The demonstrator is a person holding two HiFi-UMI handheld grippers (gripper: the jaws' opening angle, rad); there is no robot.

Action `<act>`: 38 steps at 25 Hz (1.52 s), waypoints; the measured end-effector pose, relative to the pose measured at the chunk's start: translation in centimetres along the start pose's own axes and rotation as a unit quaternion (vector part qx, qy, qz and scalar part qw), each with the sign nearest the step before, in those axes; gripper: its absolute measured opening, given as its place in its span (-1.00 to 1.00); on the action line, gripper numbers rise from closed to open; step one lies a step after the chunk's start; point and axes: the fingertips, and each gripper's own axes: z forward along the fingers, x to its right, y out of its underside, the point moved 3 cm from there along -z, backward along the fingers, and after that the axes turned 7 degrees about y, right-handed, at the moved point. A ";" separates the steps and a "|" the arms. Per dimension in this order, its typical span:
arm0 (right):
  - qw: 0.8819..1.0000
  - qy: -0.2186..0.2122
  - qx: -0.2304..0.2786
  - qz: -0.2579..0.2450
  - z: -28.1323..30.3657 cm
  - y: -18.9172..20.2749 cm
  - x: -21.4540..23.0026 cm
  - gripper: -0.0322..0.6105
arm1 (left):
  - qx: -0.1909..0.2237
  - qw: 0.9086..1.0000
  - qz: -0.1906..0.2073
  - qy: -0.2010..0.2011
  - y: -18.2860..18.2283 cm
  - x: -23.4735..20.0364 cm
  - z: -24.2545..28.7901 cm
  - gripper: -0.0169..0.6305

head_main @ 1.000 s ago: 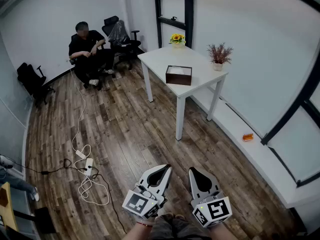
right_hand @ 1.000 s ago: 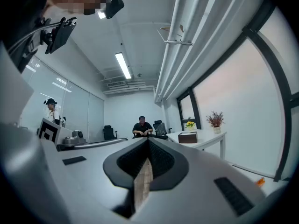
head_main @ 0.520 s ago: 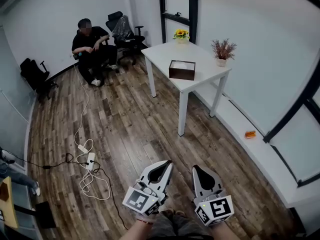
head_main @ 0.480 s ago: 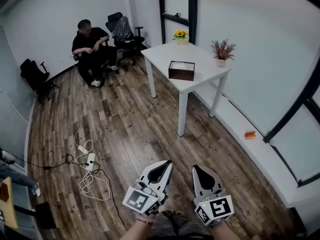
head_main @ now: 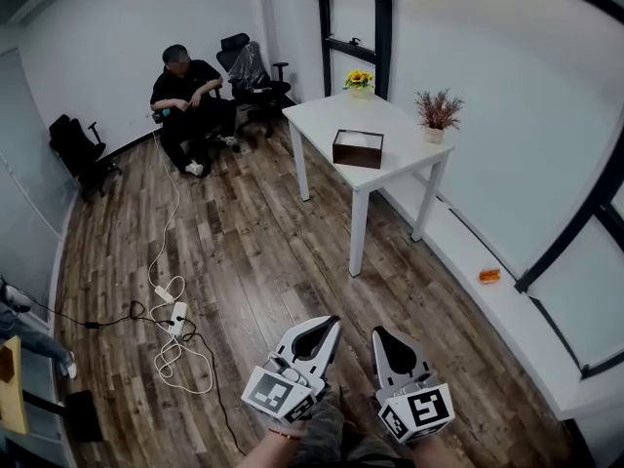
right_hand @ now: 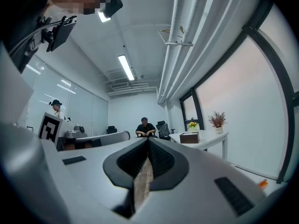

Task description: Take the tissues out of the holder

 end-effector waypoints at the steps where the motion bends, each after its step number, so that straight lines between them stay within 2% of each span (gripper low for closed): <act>1: 1.000 -0.001 0.001 0.001 0.2 0.1 0.1 -0.88 | -0.001 1.000 -0.001 -0.001 0.2 -0.3 0.1 -0.92; 8: 1.000 -0.001 -0.007 0.002 4.3 0.9 2.4 -0.88 | -0.007 1.000 -0.010 -0.005 1.3 -4.0 2.9 -0.92; 13: 1.000 0.004 0.003 -0.005 9.3 -0.3 3.9 -0.88 | -0.001 1.000 -0.015 -0.003 1.2 -8.5 6.1 -0.92; 17: 1.000 0.008 0.002 -0.025 13.7 -0.8 5.7 -0.88 | 0.008 1.000 -0.012 0.013 0.8 -12.3 9.3 -0.92; 23: 0.999 0.037 0.010 -0.022 18.9 -1.3 8.1 -0.88 | 0.016 0.999 -0.009 0.038 0.7 -16.8 13.2 -0.92; 29: 0.999 0.041 0.003 -0.025 22.2 -1.1 9.6 -0.88 | 0.014 0.998 -0.021 0.053 1.5 -19.2 15.9 -0.92; 38: 0.999 0.040 -0.011 -0.014 26.0 -0.2 11.4 -0.88 | 0.012 0.999 -0.032 0.040 2.3 -22.7 18.0 -0.92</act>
